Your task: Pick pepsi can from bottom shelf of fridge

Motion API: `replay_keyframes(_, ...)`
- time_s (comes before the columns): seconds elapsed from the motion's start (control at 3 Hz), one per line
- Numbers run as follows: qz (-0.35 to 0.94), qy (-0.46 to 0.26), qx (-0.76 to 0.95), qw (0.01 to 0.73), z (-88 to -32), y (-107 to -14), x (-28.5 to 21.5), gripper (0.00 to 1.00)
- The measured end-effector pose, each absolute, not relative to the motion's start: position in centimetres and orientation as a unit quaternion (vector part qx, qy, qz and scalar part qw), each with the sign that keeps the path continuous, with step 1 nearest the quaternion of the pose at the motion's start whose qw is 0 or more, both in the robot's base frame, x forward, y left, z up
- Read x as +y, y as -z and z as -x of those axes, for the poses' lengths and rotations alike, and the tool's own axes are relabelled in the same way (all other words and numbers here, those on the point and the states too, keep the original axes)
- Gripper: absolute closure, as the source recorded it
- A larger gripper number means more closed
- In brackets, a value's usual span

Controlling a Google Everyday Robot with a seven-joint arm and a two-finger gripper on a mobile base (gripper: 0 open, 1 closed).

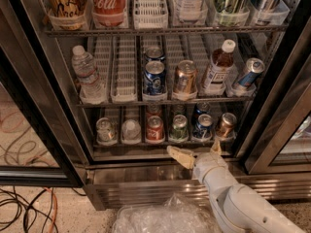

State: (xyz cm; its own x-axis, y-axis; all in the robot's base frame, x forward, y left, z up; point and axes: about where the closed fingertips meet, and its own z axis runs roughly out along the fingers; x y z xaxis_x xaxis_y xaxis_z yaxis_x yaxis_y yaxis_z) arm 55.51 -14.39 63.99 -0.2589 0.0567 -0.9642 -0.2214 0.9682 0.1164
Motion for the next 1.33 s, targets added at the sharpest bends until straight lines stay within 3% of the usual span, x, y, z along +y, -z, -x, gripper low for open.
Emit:
replay_keyframes(1.0,0.016,-0.071,0.767,0.637,-58.6,-63.3,-17.7,0.0)
replay_keyframes(1.33,0.005,-0.061,0.765,0.641,-59.6,-62.2,-18.9,0.17)
